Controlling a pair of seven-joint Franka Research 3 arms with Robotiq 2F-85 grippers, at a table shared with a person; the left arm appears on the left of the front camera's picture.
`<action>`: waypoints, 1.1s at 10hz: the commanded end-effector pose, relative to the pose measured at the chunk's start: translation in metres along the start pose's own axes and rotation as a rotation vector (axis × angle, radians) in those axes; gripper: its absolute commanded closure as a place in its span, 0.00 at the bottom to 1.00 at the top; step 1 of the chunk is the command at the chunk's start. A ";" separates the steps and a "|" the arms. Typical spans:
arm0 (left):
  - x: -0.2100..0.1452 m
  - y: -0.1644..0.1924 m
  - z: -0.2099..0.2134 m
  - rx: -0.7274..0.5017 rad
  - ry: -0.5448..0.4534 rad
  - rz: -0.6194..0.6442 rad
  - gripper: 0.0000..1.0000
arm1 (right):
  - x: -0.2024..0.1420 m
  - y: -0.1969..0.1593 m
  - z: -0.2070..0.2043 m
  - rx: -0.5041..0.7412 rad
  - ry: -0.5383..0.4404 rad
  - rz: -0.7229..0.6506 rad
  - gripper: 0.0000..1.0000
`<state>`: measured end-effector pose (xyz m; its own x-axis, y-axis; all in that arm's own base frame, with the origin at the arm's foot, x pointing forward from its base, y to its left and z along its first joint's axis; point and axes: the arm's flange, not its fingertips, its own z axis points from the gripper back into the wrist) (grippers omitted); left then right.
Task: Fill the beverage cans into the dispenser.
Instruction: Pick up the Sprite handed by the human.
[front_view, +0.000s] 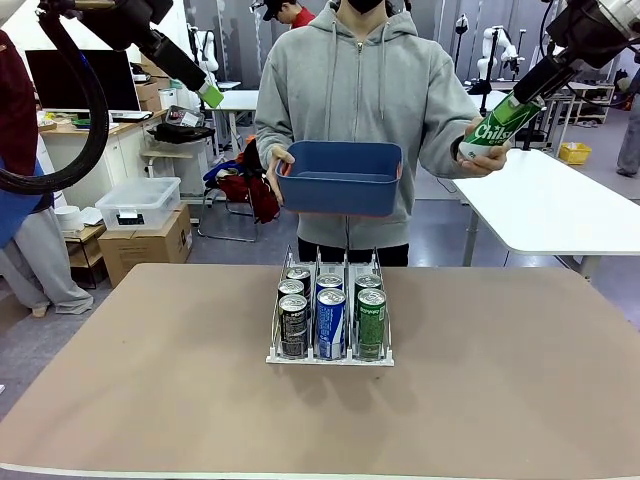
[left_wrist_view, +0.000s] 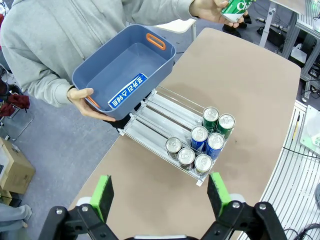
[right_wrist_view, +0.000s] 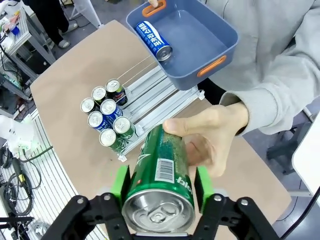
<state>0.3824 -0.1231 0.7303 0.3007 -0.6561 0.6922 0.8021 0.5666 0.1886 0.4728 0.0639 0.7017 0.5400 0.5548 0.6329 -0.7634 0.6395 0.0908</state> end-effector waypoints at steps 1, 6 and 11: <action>-0.001 0.002 -0.001 0.007 -0.007 -0.003 0.00 | -0.007 0.004 -0.005 -0.012 -0.010 0.002 1.00; -0.001 0.002 -0.001 0.007 -0.007 -0.003 0.00 | -0.009 0.009 -0.005 0.033 0.031 0.067 1.00; -0.001 0.002 -0.001 0.007 -0.007 -0.003 0.00 | -0.002 0.007 -0.006 0.032 0.031 0.060 1.00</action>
<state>0.3824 -0.1231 0.7303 0.3007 -0.6561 0.6922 0.8021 0.5666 0.1886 0.4683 0.0705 0.6970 0.5042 0.6104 0.6109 -0.8069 0.5850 0.0814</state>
